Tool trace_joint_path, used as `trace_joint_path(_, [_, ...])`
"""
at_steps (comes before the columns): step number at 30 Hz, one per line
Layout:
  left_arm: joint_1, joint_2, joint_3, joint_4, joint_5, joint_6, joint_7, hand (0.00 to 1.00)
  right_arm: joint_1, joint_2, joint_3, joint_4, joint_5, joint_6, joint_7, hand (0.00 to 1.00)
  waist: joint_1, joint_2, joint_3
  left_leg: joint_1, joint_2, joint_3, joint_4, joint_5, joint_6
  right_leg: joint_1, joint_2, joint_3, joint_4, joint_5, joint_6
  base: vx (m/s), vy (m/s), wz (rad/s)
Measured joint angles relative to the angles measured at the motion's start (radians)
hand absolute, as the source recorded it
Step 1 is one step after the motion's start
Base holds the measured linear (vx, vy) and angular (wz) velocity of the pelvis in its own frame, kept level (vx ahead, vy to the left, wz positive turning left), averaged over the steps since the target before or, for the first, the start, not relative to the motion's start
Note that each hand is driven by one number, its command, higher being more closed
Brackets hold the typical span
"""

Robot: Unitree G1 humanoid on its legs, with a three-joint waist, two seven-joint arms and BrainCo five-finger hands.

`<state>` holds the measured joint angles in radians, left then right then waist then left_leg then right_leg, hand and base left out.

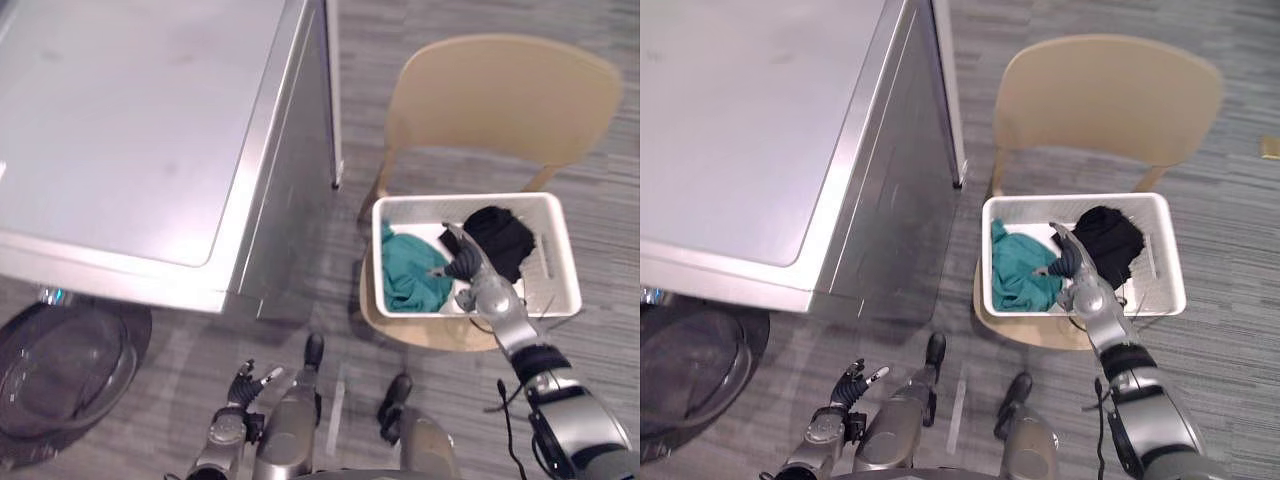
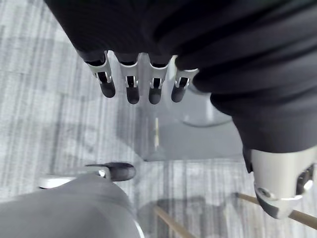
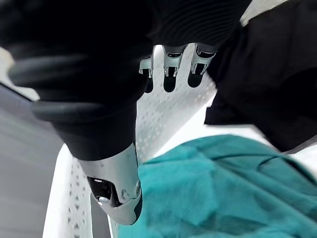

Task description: Pick up the laundry basket with both hands and put the clothes into the washing machine.

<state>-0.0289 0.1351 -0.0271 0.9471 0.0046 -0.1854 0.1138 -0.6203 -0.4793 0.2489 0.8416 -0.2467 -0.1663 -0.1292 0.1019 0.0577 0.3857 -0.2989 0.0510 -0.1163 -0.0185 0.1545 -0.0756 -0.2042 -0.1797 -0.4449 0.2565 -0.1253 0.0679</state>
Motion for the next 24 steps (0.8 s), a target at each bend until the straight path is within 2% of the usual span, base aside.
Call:
trace_joint_path(2, [-0.003, 0.006, 0.0, -0.004, -0.013, 0.001, 0.002, 0.0, -0.077, -0.011, 0.026, 0.045, 0.0, 0.001, 0.0, 0.0, 0.007, 0.002, 0.032, -0.035, -0.003, -0.014, -0.007, 0.024, 0.002, -0.051, -0.016, -0.005, 0.05, -0.013, -0.007, -0.08, -0.023, 0.22])
trace_joint_path(3, [-0.018, 0.005, -0.002, -0.002, -0.013, 0.001, 0.004, 0.0, -0.119, -0.026, 0.044, 0.09, 0.0, 0.001, 0.0, 0.0, 0.027, 0.005, 0.042, -0.068, -0.006, -0.022, -0.006, 0.037, -0.003, -0.096, -0.025, -0.006, 0.083, -0.018, -0.011, -0.06, -0.012, 0.13])
trace_joint_path(8, [-0.089, -0.004, -0.008, 0.006, -0.028, -0.008, 0.025, 0.0, -0.21, -0.034, 0.104, 0.228, -0.004, 0.023, -0.003, 0.0, 0.05, 0.017, 0.057, -0.147, -0.028, -0.051, -0.005, 0.059, -0.008, -0.206, -0.066, -0.012, 0.185, -0.059, -0.016, -0.05, -0.035, 0.15])
trace_joint_path(9, [-0.109, -0.008, -0.009, 0.006, -0.041, -0.015, 0.029, 0.0, -0.23, -0.035, 0.111, 0.246, -0.013, 0.026, -0.003, 1.0, 0.05, 0.021, 0.06, -0.166, -0.035, -0.057, -0.006, 0.06, -0.008, -0.23, -0.072, -0.012, 0.208, -0.073, -0.016, -0.08, -0.053, 0.16])
trace_joint_path(15, [-0.168, -0.042, -0.006, 0.005, -0.058, -0.02, 0.057, 0.0, -0.322, -0.04, 0.116, 0.26, -0.047, 0.06, -0.053, 1.0, 0.051, 0.023, 0.062, -0.198, -0.05, -0.058, -0.037, 0.088, -0.022, -0.322, -0.12, 0.005, 0.317, -0.134, -0.024, -0.06, -0.076, 0.09])
trace_joint_path(21, [-0.172, -0.093, -0.003, -0.003, -0.082, -0.019, 0.068, 0.0, -0.323, -0.025, 0.093, 0.247, 0.004, 0.076, -0.069, 1.0, 0.047, 0.022, 0.062, -0.173, -0.037, -0.051, -0.073, 0.12, -0.028, -0.324, -0.116, 0.007, 0.336, -0.146, -0.026, -0.01, -0.099, -0.01])
trace_joint_path(24, [-0.172, -0.094, -0.003, -0.007, -0.082, -0.019, 0.074, 0.0, -0.312, -0.016, -0.001, 0.179, 0.05, 0.085, -0.074, 1.0, 0.036, 0.021, 0.063, -0.147, -0.026, -0.047, -0.074, 0.12, -0.028, -0.295, -0.1, 0.012, 0.312, -0.131, -0.036, 0.01, -0.074, -0.13])
